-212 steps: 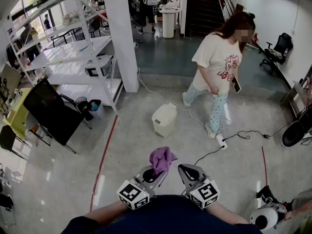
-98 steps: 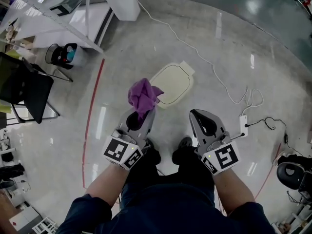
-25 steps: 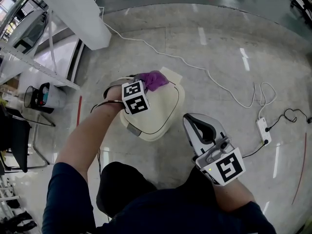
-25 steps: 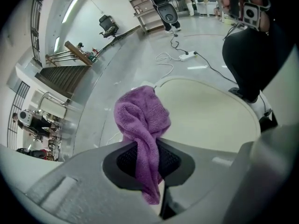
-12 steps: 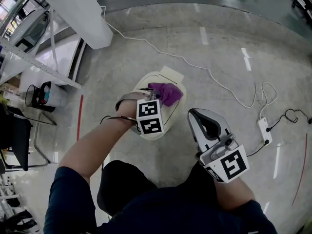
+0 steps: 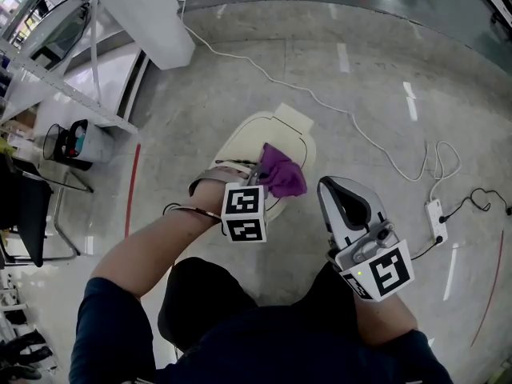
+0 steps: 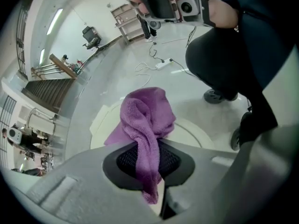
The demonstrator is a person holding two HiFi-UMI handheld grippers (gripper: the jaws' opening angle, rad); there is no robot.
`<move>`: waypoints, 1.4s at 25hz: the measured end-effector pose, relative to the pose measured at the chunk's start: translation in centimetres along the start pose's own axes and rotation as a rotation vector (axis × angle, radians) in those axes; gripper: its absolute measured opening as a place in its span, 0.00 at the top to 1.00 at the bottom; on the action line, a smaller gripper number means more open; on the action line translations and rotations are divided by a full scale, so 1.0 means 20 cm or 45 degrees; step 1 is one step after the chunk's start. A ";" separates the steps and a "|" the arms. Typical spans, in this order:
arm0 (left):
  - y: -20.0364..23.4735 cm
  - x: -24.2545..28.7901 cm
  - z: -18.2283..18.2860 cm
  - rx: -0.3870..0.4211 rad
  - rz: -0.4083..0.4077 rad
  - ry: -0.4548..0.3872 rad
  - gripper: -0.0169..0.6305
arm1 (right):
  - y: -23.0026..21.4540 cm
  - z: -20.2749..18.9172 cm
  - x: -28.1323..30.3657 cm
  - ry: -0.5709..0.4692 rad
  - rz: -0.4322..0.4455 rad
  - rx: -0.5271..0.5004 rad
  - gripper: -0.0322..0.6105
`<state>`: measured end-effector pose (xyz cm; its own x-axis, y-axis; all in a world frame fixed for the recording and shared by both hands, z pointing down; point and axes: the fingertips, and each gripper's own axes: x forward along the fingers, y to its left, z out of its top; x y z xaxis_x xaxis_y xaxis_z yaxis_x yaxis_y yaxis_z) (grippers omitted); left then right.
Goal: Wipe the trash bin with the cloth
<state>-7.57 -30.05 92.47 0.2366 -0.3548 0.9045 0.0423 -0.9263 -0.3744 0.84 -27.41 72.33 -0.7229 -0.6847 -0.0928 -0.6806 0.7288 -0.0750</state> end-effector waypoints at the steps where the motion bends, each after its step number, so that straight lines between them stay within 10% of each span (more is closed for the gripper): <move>1: 0.01 -0.01 -0.07 -0.031 0.008 0.021 0.89 | 0.01 0.00 0.01 0.001 0.010 0.001 0.93; 11: -0.01 -0.13 -0.61 -0.281 0.027 0.235 0.89 | 0.13 -0.01 0.06 0.005 0.096 0.006 0.93; 26: -0.51 -0.17 -0.05 -0.129 -0.170 0.046 0.89 | 0.16 0.02 0.08 -0.032 0.136 0.028 0.93; 35: -0.36 -0.25 -0.12 -0.159 -0.096 0.068 0.89 | 0.14 0.05 0.10 -0.026 0.122 0.039 0.93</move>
<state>-11.41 -21.85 91.20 0.1853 -0.2864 0.9400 -0.0635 -0.9581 -0.2794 -2.50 -26.72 70.85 -0.7816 -0.6120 -0.1209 -0.6045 0.7909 -0.0955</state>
